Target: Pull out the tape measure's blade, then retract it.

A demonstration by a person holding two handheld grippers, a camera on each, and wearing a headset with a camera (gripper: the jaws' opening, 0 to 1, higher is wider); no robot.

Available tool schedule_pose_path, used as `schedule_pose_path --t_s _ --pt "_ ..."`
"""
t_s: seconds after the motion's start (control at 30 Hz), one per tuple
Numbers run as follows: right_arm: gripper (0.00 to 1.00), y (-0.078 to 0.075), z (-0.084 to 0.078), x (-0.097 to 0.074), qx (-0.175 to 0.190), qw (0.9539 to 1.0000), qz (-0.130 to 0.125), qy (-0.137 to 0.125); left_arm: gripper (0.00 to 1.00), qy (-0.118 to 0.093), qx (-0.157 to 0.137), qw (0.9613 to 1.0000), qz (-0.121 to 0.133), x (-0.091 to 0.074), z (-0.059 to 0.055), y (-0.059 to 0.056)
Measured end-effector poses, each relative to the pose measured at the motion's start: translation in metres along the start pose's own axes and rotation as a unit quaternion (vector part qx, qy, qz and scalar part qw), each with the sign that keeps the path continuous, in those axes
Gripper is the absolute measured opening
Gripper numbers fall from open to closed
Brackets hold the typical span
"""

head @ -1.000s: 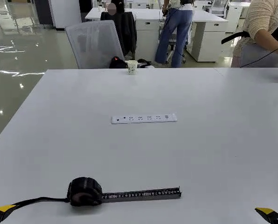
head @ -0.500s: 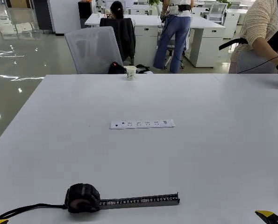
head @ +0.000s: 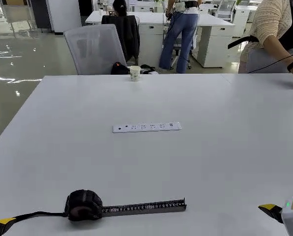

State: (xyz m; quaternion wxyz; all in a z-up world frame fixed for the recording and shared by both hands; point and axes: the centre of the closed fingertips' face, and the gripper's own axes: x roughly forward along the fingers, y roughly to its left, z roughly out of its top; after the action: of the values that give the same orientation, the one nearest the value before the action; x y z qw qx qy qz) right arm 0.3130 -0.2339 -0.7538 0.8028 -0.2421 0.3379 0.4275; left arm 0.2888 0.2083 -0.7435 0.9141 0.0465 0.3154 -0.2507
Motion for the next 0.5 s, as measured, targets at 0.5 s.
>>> schedule_pose_path --t_s 0.5 --pt "0.99 -0.006 0.019 0.013 -0.044 0.9966 0.061 0.034 0.99 -0.028 -0.016 0.9995 0.002 0.028 0.048 -0.012"
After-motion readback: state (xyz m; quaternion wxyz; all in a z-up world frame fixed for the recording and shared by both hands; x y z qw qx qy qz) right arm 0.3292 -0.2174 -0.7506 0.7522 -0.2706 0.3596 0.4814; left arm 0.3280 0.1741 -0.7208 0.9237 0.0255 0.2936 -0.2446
